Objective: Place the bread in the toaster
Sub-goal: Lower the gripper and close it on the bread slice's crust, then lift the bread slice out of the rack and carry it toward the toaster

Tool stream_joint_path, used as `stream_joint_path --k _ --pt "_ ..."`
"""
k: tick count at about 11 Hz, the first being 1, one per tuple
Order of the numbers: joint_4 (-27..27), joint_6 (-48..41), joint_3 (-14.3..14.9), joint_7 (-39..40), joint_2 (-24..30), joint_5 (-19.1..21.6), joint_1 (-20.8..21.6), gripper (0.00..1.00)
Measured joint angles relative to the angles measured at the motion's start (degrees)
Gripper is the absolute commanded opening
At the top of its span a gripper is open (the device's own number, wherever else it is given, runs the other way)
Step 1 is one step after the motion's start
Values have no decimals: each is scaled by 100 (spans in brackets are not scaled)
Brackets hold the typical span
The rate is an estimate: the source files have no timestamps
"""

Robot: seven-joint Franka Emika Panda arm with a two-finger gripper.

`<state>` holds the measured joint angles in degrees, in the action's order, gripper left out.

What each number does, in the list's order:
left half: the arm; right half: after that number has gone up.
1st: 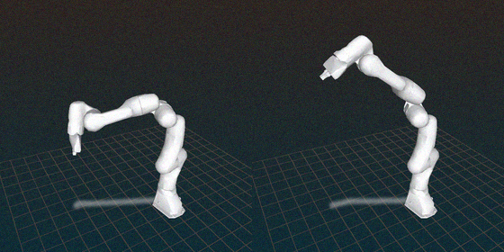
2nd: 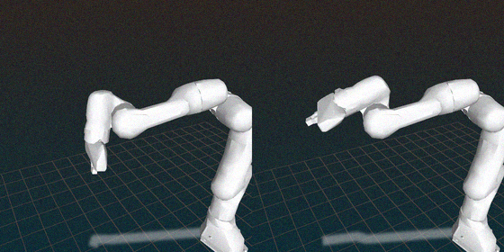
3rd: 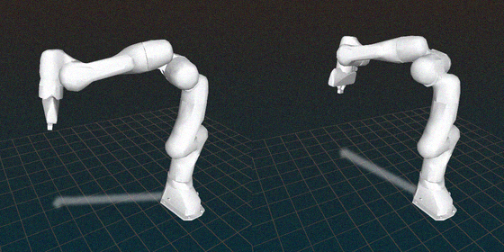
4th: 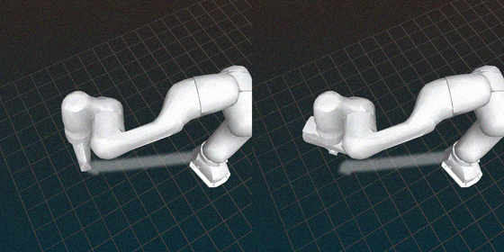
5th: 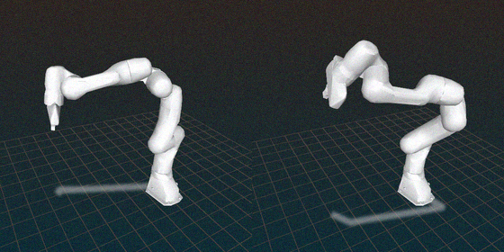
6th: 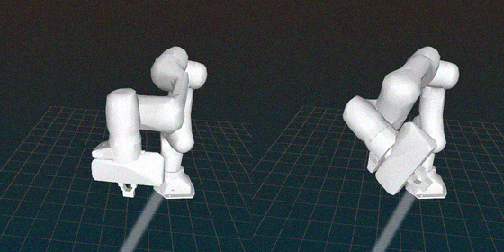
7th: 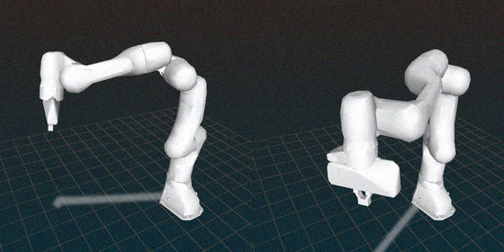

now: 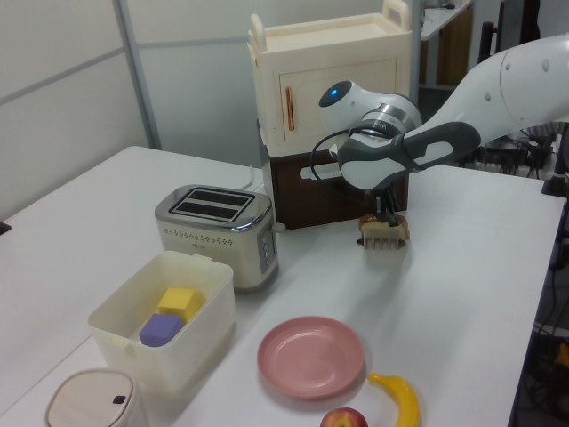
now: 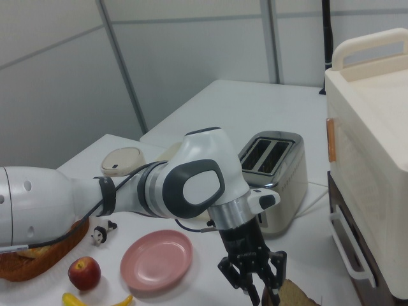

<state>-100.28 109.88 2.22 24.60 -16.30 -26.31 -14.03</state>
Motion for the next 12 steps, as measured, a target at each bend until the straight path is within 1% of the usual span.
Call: stream_joint_path --k 2,4,6,9,12 --pt "2 4 0 24 7 -2 -17 5" --pt "34 13 0 66 30 -2 -36 2" --pt "104 22 0 68 57 -2 -59 1" --pt "606 31 0 68 81 58 -67 0" --pt "1204 29 -11 68 123 542 -65 0"
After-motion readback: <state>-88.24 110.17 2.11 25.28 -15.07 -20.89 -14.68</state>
